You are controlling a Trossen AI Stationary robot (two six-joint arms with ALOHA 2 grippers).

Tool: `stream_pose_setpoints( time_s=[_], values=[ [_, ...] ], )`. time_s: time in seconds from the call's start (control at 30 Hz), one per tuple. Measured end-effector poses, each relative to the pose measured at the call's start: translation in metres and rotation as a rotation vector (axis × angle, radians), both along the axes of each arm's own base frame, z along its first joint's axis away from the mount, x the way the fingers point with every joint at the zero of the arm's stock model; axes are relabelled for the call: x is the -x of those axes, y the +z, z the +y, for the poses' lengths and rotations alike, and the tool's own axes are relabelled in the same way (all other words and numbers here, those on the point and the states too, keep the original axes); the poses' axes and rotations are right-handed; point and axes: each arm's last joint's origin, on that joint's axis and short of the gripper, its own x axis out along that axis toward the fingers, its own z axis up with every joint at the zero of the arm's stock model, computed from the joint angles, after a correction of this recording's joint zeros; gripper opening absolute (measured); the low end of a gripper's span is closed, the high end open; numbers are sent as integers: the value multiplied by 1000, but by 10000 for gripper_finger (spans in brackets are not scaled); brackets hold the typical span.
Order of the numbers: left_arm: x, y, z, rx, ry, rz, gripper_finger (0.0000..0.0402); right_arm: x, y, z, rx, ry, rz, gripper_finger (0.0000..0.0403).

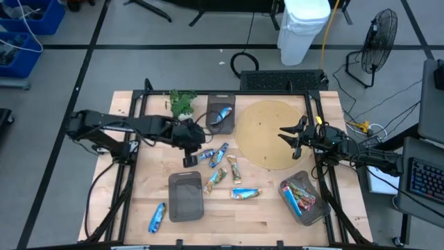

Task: Pick and place Granola Bars by type
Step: Put the yellow granola bar into the top black bin

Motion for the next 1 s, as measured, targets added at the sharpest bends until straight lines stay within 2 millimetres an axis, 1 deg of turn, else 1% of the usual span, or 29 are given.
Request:
stream_pose_setpoints(
  time_s=[0.13,0.23,0.47,0.6,0.73,0.83,1.0],
  values=[
    [-7,-17,0,10,-1,90,8,0,0,0,0,0,0,116],
    [-13,-28,0,27,23,134,6,0,0,0,0,0,0,116],
    [-30,-55,-4,118,3,211,44,0,0,0,0,0,0,116],
    [-39,-77,-4,129,17,288,59,0,0,0,0,0,0,116],
    [-45,-93,-4,123,13,339,72,0,0,0,0,0,0,116],
    [-47,-99,-4,95,23,359,84,0,0,0,0,0,0,116],
    [-48,-101,-1,27,52,357,106,0,0,0,0,0,0,116]
  ],
)
